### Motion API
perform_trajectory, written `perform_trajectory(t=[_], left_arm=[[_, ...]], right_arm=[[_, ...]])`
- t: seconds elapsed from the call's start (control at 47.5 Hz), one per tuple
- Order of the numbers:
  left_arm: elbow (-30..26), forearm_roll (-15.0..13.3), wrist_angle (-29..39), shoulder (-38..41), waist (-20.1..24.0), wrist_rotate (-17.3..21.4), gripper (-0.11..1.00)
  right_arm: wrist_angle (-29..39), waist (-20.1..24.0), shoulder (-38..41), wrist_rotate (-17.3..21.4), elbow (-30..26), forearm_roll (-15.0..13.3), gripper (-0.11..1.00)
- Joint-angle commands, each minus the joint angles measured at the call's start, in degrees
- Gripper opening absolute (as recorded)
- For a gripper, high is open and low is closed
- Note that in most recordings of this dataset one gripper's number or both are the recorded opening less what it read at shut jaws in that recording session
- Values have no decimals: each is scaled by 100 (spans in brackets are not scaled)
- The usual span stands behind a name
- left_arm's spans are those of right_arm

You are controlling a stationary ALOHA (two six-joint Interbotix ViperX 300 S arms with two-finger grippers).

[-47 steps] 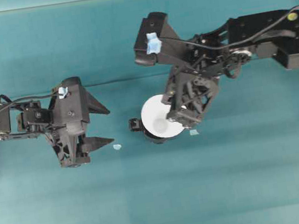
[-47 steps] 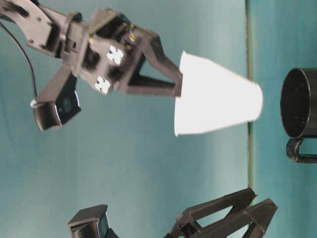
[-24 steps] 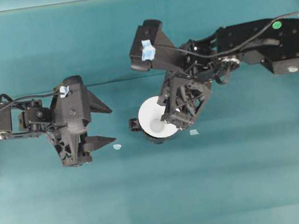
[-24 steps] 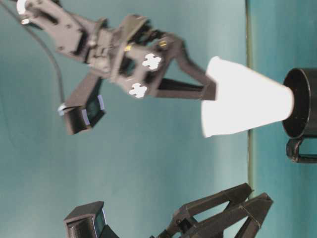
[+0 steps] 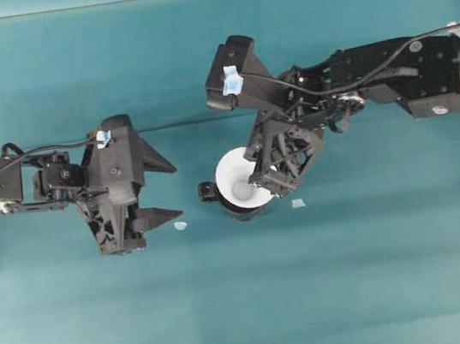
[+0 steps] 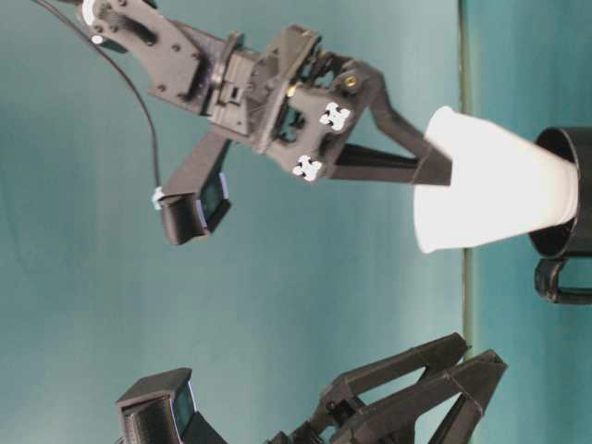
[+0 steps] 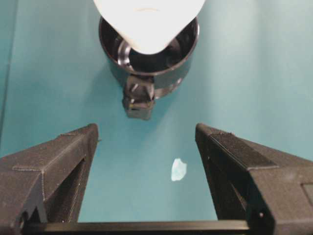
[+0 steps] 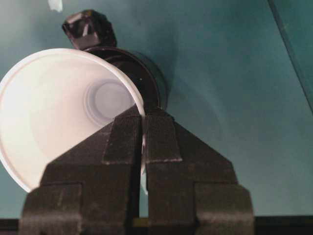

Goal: Put a paper cup into the cup holder on your left arm.
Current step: 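Lift the white cup and carry it left over the black mug, then lower the white cup into the black mug with the right gripper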

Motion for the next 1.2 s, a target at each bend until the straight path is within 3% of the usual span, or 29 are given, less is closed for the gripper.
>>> perform_trajectory(t=[0.0, 1.18], left_arm=[[-114, 9, -35, 0, -9, 0, 82], [-123, 9, -53, 26, 18, 0, 82]], right_arm=[[-44, 9, -44, 18, -35, -9, -2], [-141, 62, 422, 0, -18, -44, -2]])
